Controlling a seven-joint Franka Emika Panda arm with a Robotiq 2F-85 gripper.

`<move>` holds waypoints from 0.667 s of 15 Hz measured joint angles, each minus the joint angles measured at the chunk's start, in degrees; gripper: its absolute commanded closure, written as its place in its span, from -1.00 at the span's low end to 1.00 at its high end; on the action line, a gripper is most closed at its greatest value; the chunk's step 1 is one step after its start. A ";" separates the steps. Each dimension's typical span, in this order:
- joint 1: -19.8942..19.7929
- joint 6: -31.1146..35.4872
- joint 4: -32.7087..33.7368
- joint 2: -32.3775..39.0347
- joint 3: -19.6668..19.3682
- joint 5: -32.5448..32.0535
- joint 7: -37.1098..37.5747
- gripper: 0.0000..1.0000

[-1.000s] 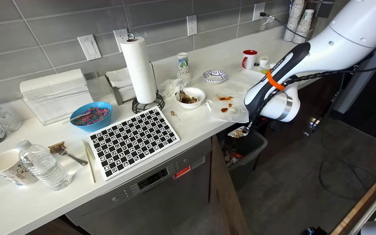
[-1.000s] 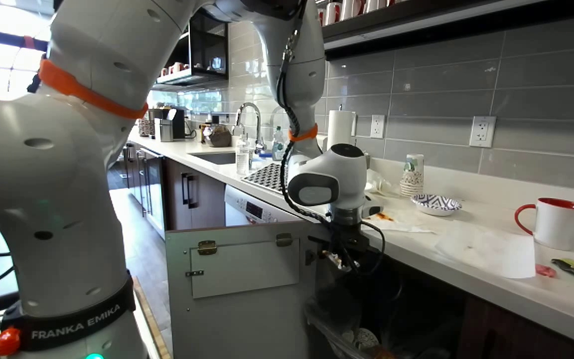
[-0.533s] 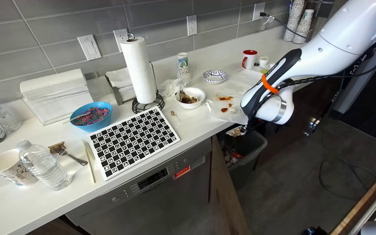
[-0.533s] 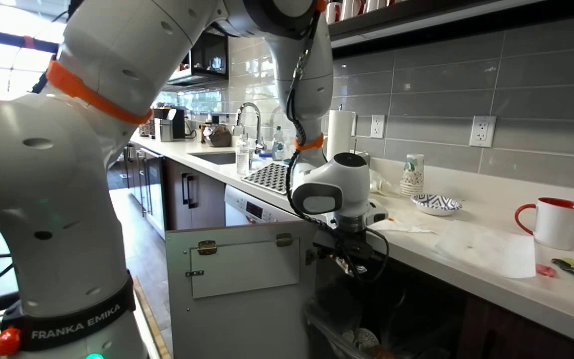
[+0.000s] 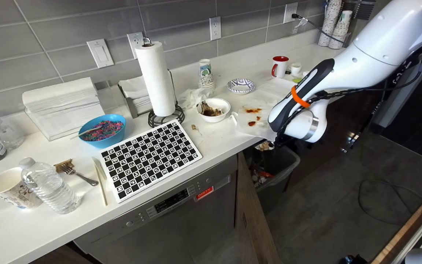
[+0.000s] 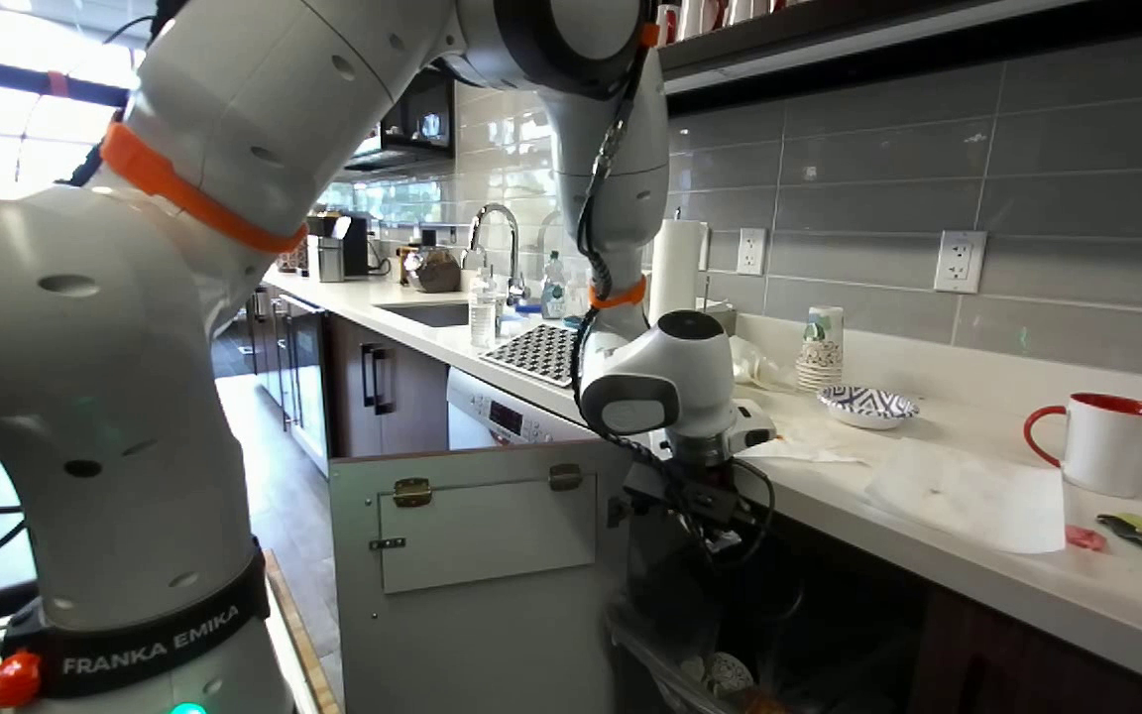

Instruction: Put the packet inside the trash can

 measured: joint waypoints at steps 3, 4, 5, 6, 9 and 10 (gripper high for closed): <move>-1.49 0.03 0.00 0.21 1.46 0.00 0.00 0.99; -1.89 0.04 0.00 0.27 1.84 0.00 0.00 0.88; -2.18 0.04 0.00 0.31 2.11 0.00 0.00 0.42; -2.33 0.04 0.00 0.34 2.24 0.00 0.00 0.39; -2.39 0.04 0.00 0.35 2.30 0.00 0.00 0.10; -2.39 0.04 -0.02 0.41 2.30 0.00 0.00 -0.04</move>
